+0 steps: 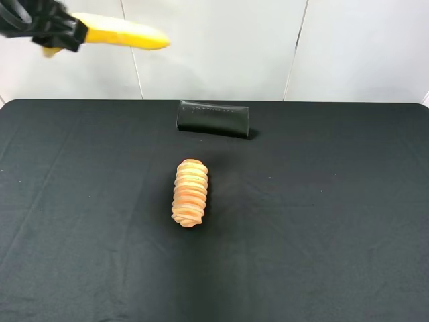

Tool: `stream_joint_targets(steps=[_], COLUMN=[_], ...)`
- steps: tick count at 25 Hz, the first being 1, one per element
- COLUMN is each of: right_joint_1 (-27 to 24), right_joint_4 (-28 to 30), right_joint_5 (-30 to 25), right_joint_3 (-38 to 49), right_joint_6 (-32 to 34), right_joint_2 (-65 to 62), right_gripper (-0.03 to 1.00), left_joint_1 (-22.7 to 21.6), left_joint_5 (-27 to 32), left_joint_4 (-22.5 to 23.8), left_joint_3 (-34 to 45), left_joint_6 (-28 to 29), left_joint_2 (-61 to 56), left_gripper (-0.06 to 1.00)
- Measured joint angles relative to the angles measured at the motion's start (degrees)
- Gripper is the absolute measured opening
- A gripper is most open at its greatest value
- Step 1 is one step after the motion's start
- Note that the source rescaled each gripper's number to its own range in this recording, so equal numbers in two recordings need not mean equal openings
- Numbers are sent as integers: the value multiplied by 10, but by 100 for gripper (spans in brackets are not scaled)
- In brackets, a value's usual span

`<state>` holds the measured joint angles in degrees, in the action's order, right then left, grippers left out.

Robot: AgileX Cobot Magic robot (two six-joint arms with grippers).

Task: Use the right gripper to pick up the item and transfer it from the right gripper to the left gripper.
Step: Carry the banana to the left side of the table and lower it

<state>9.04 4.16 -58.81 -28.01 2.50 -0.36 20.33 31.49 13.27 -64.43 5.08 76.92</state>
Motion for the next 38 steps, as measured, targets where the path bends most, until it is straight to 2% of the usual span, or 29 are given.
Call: stream_joint_targets(steps=[4,8,16,26,36,37,38], right_joint_1=[0,0,0,0,0,0,0], right_joint_4=[0,0,0,0,0,0,0], right_joint_5=[0,0,0,0,0,0,0], right_joint_3=[0,0,0,0,0,0,0], right_joint_6=[0,0,0,0,0,0,0], right_joint_2=[0,0,0,0,0,0,0], right_gripper=[100,100,100,100,100,100,100], left_joint_1=[-54,-74,-75,-75,-75,-75,-75], left_joint_5=[0,0,-10,-112,-133,-133,-134], left_joint_4=[0,0,0,0,0,0,0], left_joint_3=[0,0,8,130,165,165,165], left_joint_6=[-3,-3,0,43,49,49,49], left_joint_2=[43,95,177,192,192,192,192], left_gripper=[0,0,0,0,0,1,9])
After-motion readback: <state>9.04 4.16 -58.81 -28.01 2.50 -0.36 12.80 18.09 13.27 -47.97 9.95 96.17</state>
